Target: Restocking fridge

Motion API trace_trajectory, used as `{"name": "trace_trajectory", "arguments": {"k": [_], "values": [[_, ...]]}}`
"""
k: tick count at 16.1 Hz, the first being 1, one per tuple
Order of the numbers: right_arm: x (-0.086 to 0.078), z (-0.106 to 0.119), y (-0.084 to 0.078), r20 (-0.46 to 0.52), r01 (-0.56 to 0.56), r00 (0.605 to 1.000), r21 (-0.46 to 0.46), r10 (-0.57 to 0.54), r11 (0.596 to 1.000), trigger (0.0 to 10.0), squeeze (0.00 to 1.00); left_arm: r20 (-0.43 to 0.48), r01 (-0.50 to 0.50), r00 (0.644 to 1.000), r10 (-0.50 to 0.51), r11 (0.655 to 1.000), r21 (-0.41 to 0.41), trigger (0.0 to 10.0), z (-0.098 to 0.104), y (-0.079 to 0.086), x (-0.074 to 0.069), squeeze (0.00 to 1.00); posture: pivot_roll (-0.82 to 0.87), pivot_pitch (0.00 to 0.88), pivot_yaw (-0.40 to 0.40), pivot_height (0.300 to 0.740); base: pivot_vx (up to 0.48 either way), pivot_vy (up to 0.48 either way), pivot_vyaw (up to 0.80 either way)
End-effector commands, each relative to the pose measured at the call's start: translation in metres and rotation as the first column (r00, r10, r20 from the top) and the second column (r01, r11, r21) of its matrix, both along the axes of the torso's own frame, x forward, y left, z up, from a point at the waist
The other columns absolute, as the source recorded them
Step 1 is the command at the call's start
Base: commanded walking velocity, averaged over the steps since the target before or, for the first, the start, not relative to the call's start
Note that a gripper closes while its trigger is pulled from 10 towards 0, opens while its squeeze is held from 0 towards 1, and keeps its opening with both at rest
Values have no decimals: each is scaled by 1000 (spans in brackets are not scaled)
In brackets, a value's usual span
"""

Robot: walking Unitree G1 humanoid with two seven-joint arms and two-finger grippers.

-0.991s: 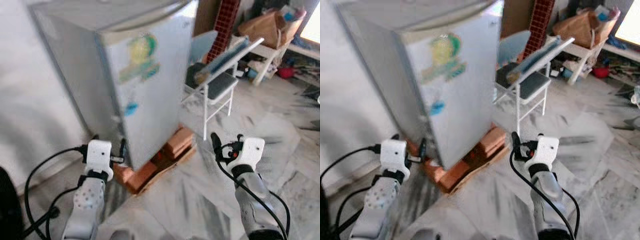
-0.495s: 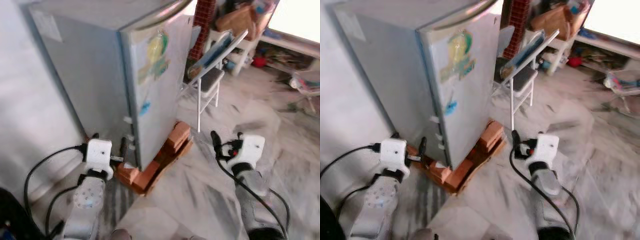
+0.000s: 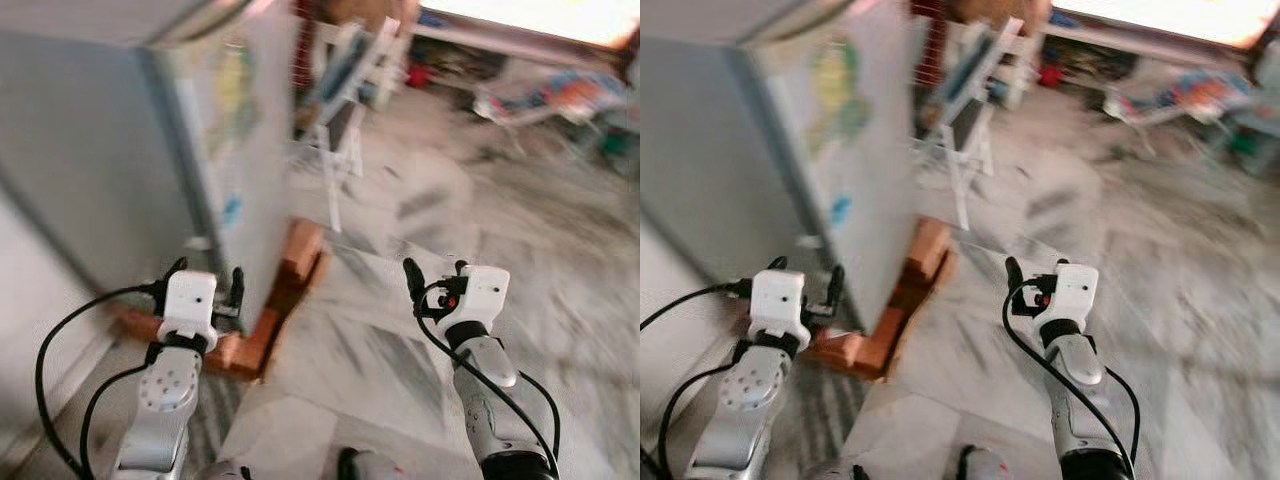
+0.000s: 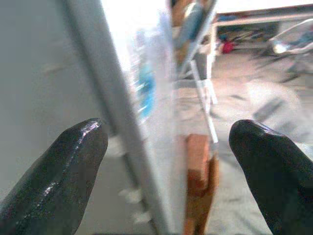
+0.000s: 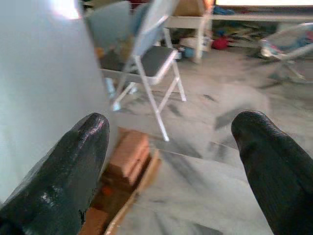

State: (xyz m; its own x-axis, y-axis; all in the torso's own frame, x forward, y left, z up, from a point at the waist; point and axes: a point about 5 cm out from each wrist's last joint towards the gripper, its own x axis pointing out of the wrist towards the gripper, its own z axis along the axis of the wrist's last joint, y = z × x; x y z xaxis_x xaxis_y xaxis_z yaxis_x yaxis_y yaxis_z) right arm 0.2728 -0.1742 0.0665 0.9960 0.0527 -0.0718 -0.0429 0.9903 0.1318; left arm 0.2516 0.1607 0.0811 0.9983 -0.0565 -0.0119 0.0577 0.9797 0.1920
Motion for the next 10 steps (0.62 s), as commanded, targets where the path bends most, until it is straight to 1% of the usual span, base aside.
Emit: {"name": "trace_trajectory", "arguments": {"k": [1,3,4,7,10], "values": [[1,6,-4,21,7,1000,-14,-7,1000,10000,0,10,3,1000,-3,1000,-7,10000,3,-1,2,0,128,64,-39,740,0,0,-800],[1,7,-5,24,7,1000,-16,-7,1000,10000,0,19,1,1000,0,1000,-16,10000,4,0,3,0,125,66,-43,740,0,0,-800],[1,7,-5,25,3,1000,-17,-3,1000,10000,0,19,2,1000,-2,1000,-19,10000,4,0,3,0,125,66,-43,740,0,266,-800],[0,6,-4,24,-8,1000,-15,8,1000,10000,0,13,5,1000,-5,1000,-19,10000,2,0,-1,0,126,65,-47,740,0,426,-565],[1,6,-3,19,-20,1000,-29,21,999,10000,0,5,-1,1000,1,1000,-19,10000,0,1,-3,0,129,66,-55,740,0,309,0]]}}
